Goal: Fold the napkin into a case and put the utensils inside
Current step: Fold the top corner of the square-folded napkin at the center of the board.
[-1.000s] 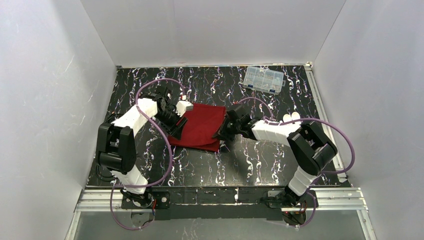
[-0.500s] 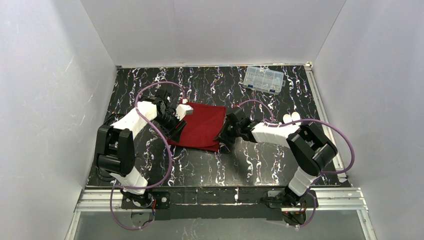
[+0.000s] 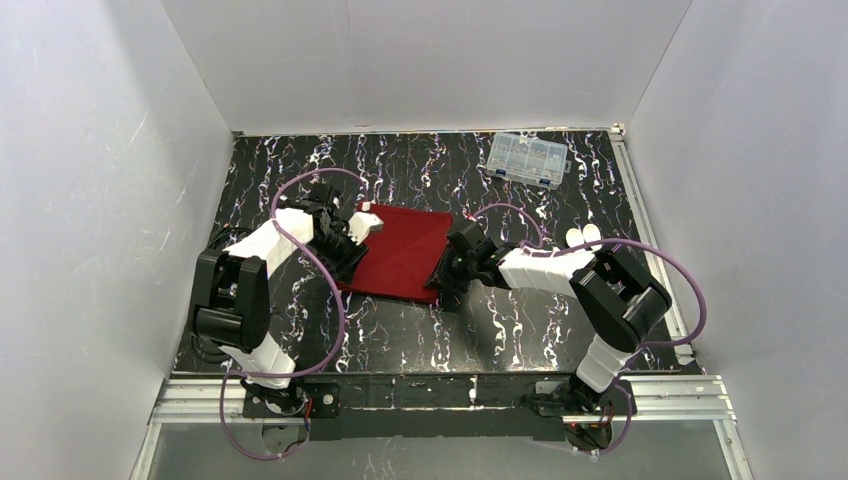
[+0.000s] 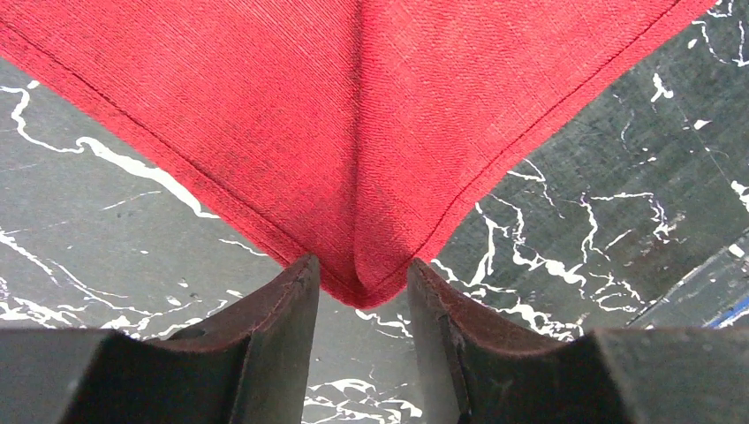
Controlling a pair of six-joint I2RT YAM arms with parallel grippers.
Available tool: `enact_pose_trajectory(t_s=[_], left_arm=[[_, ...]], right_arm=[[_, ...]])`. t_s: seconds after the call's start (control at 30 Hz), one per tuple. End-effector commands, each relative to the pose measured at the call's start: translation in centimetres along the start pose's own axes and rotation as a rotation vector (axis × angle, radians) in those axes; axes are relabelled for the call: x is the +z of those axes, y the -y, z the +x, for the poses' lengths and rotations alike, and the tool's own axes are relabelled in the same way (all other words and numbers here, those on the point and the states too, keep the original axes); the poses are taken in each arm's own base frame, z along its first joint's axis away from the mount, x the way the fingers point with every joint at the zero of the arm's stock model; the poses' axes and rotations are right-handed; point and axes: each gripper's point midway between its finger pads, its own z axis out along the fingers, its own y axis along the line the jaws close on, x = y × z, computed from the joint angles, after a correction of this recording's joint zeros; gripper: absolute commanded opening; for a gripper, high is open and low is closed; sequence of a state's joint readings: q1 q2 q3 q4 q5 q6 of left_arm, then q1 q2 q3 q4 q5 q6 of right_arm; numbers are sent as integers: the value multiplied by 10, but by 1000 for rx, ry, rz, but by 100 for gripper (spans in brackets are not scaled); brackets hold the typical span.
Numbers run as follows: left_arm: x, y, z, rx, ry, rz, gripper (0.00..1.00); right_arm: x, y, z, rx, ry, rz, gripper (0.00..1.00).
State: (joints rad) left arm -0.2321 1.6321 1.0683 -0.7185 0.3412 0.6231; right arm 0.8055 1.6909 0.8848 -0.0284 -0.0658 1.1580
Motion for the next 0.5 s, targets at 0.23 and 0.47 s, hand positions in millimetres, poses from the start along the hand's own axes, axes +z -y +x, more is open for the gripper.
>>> enact_pose_trajectory(t_s=[0.23,0.47], left_arm=[[0,-4,8,26,-14,-27,38],[-8,-5,5,43,-11,-42,38]], right_arm=[[-30,17,-12,-123,70,105,57],[-65,21,-38,-133,132,101,65]])
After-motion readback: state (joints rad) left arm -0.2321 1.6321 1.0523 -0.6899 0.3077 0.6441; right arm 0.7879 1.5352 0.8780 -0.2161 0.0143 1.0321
